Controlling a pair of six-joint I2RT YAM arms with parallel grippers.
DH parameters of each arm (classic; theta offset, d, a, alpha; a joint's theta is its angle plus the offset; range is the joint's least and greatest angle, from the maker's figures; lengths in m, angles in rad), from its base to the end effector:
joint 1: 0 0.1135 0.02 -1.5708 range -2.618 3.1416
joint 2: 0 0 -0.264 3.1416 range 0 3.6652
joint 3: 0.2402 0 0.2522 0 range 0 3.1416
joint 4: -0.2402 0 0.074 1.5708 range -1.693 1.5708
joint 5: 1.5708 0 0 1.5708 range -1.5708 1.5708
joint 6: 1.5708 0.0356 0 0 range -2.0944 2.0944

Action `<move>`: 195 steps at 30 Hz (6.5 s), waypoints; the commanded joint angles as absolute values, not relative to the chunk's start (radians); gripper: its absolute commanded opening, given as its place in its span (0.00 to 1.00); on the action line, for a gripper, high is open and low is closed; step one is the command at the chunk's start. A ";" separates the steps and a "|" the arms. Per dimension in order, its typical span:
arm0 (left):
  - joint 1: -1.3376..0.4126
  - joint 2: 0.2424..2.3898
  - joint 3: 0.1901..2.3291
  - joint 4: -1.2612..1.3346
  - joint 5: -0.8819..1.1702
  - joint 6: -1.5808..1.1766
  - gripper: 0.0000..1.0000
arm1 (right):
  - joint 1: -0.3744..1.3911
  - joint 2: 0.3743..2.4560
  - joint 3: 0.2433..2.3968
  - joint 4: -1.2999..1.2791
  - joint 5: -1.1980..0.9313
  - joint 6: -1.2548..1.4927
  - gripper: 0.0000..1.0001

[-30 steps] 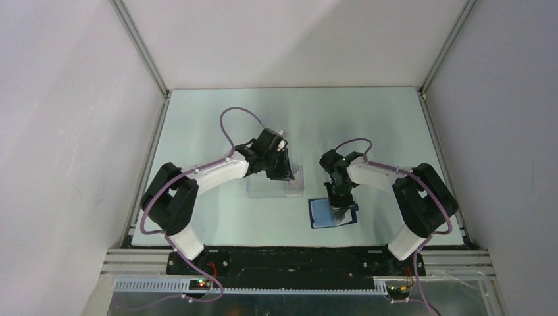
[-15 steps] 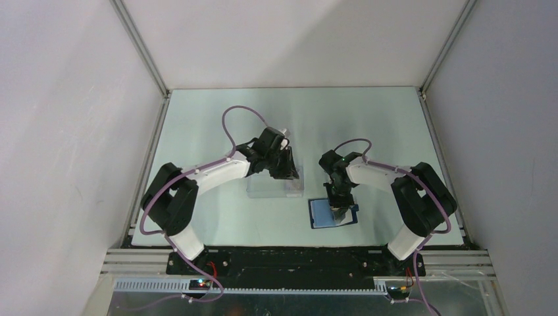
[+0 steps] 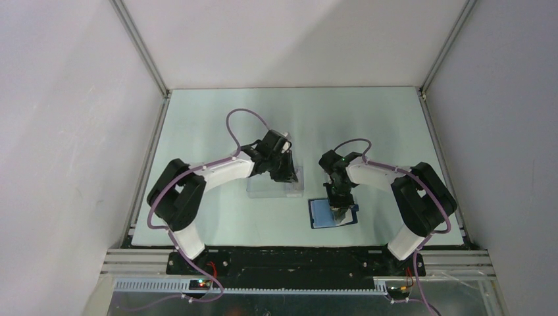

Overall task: Put the credit cards into the card holder
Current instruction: Pick up the credit card from the storage box, then insert the credit card into the card holder.

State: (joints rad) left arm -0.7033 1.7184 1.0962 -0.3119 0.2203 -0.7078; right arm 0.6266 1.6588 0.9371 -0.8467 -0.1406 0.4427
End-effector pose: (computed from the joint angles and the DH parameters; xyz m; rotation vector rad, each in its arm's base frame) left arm 0.2676 -0.2371 0.1932 0.0918 2.6837 -0.7994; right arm 0.2133 0.1606 0.1504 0.2818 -3.0533 -0.1877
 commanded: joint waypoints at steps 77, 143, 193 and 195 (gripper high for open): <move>-0.897 1.628 0.746 0.609 0.465 -1.208 0.00 | 0.079 1.232 0.494 -0.103 -1.171 0.606 0.47; -0.981 1.728 0.822 0.038 0.137 -1.047 0.18 | 0.323 1.260 0.659 -0.540 -0.424 0.393 0.00; -0.989 1.669 0.815 -0.128 0.105 -1.063 0.02 | 0.280 1.237 0.439 -0.207 -0.573 0.509 0.00; -0.992 1.684 0.818 -0.127 0.111 -1.062 0.01 | 0.279 1.240 0.439 -0.201 -0.562 0.516 0.00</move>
